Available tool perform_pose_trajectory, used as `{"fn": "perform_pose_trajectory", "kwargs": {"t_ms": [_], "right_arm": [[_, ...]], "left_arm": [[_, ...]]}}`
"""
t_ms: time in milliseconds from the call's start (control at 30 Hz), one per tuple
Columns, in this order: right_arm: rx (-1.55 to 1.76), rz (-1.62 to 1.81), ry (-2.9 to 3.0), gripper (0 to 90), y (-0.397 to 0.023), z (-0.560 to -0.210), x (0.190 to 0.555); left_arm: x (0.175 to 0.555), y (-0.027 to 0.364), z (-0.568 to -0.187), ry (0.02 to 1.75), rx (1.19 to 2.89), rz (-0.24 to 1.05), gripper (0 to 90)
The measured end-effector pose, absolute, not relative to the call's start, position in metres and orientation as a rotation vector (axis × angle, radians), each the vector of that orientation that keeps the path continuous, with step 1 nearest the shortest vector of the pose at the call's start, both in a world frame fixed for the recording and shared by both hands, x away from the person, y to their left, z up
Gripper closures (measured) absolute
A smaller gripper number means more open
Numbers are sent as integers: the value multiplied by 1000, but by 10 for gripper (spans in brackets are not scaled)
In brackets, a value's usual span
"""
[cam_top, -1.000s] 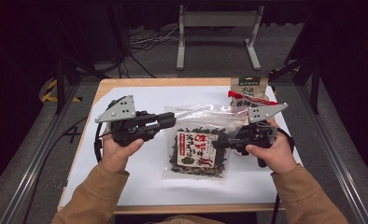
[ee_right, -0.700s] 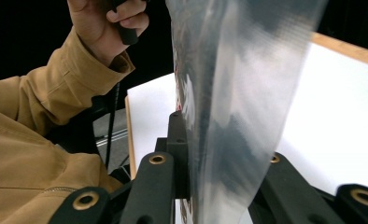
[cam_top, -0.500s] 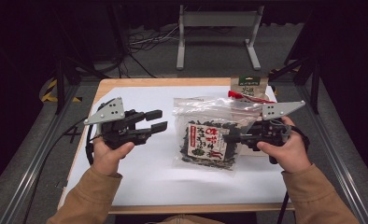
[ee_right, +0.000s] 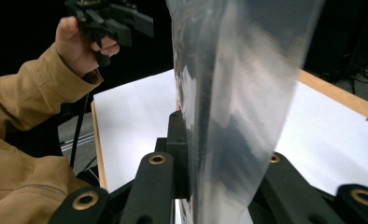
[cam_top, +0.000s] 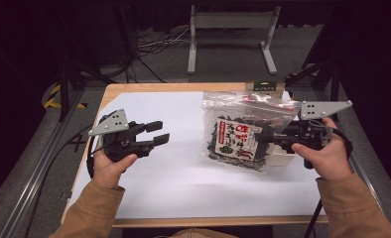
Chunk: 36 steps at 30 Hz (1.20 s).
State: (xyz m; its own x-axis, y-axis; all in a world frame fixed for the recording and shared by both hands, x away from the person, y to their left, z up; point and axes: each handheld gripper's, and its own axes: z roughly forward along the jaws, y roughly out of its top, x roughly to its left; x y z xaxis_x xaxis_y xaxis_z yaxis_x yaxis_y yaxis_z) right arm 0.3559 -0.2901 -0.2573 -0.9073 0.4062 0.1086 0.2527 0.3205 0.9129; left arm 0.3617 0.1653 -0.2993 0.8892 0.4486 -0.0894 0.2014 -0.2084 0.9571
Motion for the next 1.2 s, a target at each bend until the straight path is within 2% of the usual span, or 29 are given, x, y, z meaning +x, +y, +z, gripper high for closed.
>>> {"fn": "perform_pose_trajectory", "kwargs": {"t_ms": [500,1200], "right_arm": [[655,1616,2366,759,-310,-234,356],[684,1533,2252,760,-341,-218,366]], "left_arm": [[370,173,-311,543,1821,255,488],[378,180,-325,614,1838,282,401]]}}
